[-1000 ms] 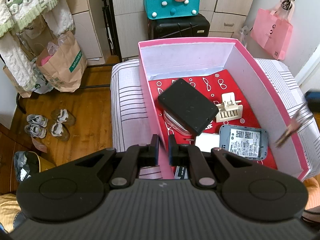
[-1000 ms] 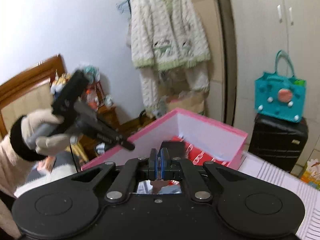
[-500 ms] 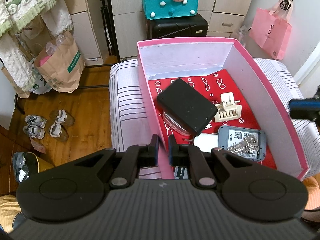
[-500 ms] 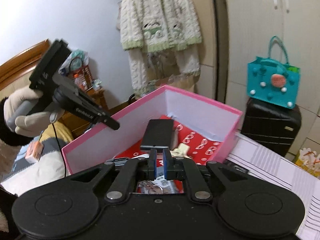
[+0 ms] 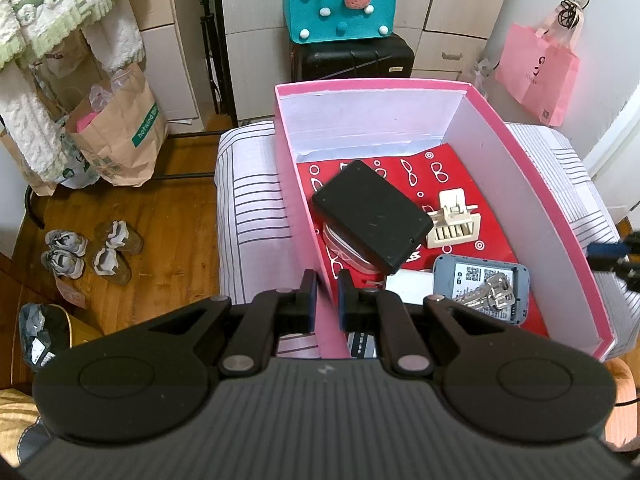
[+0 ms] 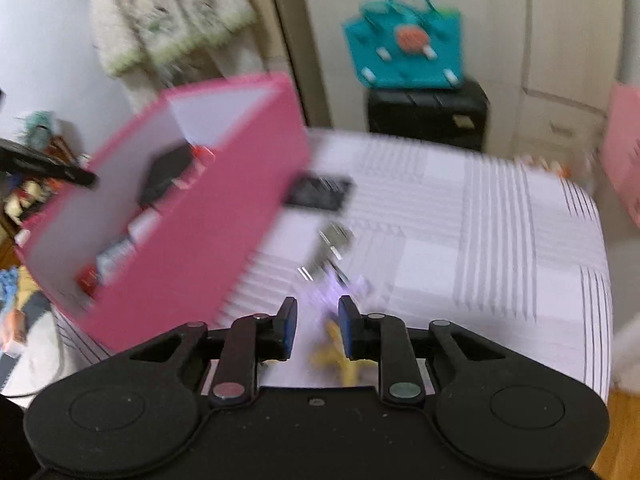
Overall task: Organize rigid objects
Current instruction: 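Grasp the yellow starfish toy with the right gripper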
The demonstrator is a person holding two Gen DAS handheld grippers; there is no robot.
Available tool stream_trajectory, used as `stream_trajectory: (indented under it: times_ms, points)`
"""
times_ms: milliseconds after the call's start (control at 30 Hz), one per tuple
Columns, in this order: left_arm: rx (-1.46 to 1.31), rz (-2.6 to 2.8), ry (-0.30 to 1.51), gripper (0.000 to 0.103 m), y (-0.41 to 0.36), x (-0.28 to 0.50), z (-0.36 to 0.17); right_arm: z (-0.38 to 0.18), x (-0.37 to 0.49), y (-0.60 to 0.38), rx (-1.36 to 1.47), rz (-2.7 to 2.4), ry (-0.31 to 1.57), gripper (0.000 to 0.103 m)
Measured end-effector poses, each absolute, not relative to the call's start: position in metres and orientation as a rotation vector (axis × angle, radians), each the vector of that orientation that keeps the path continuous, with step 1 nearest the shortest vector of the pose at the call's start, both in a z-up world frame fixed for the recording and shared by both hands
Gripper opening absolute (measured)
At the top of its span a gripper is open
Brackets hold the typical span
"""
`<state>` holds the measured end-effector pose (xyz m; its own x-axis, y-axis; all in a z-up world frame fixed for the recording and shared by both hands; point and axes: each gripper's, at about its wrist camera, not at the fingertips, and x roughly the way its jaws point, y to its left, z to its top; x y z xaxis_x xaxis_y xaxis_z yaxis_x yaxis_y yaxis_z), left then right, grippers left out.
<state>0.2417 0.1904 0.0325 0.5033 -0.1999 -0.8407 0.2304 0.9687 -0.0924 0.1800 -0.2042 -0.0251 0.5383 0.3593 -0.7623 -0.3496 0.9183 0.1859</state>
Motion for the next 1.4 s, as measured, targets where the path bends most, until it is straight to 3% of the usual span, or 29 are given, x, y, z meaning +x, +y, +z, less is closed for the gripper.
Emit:
stream_trajectory:
  times_ms: [267, 433, 700, 867, 933, 1033, 1167, 1267, 1400]
  points:
    - [0.030, -0.260, 1.011, 0.010, 0.191, 0.242, 0.033, -0.055, 0.172, -0.220, 0.053, 0.363, 0.968, 0.045]
    - [0.026, -0.260, 1.013, 0.010, 0.192, 0.242, 0.033, -0.063, 0.176, -0.211, 0.029, 0.388, 0.974, 0.049]
    - [0.034, -0.256, 1.012, 0.010, 0.192, 0.242, 0.033, -0.067, 0.176, -0.189, -0.104, 0.362, 0.911, 0.061]
    - [0.030, -0.255, 1.012, 0.010, 0.191, 0.242, 0.033, -0.072, 0.177, -0.188, -0.152, 0.375, 0.851, 0.081]
    - [0.032, -0.257, 1.012, 0.010, 0.191, 0.241, 0.032, -0.076, 0.180, -0.195, -0.120, 0.368, 0.837, 0.084]
    - [0.038, -0.255, 1.011, 0.010, 0.190, 0.241, 0.032, -0.076, 0.179, -0.196, -0.118, 0.352, 0.821, 0.083]
    - [0.037, -0.256, 1.012, 0.010, 0.190, 0.241, 0.031, -0.071, 0.174, -0.195, -0.110, 0.343, 0.802, 0.049]
    - [0.034, -0.258, 1.013, 0.010, 0.190, 0.241, 0.032, -0.065, 0.174, -0.202, -0.070, 0.338, 0.795, 0.043]
    - [0.033, -0.258, 1.013, 0.010, 0.190, 0.241, 0.031, -0.065, 0.180, -0.211, -0.025, 0.325, 0.820, 0.043]
